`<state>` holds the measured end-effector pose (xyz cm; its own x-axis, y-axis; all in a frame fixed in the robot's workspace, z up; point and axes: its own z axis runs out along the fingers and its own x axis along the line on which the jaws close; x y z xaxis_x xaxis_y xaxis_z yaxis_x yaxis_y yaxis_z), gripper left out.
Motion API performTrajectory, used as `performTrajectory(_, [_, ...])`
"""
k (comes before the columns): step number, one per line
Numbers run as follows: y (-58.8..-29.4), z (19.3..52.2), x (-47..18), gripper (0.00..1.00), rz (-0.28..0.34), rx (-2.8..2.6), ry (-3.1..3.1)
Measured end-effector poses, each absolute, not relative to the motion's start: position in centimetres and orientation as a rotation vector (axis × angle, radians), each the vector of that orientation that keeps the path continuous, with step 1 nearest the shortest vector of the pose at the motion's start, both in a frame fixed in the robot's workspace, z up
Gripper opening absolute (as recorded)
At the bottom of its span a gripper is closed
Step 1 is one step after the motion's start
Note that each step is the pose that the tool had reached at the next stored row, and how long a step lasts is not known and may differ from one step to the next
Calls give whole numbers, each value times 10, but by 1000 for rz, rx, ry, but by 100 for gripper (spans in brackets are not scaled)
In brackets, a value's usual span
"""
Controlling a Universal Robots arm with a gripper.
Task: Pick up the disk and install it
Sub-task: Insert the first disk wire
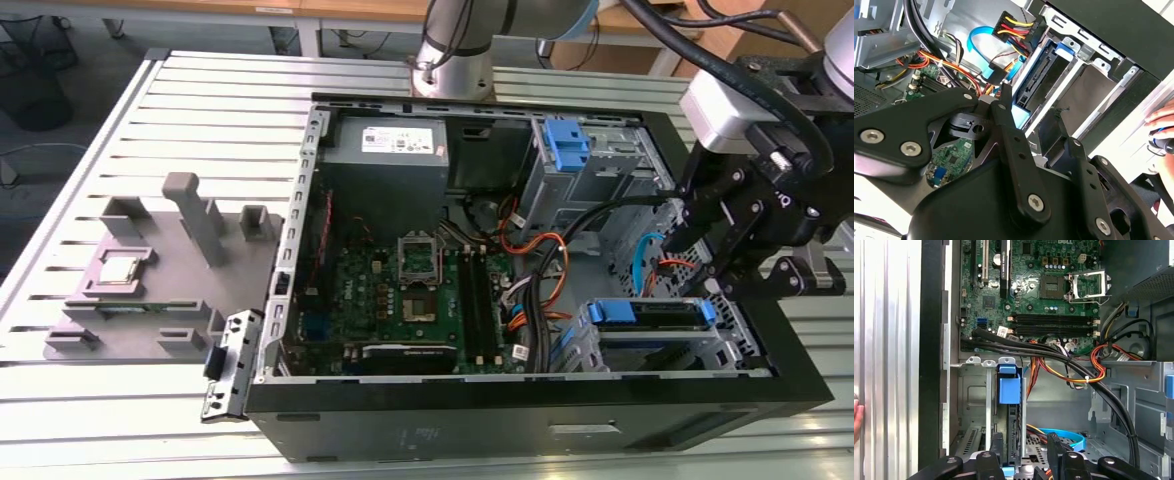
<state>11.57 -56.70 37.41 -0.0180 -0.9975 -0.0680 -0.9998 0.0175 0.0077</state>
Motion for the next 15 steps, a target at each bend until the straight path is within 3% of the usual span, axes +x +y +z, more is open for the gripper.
performTrajectory(15, [-561,374,116,48,83,-2170,2209])
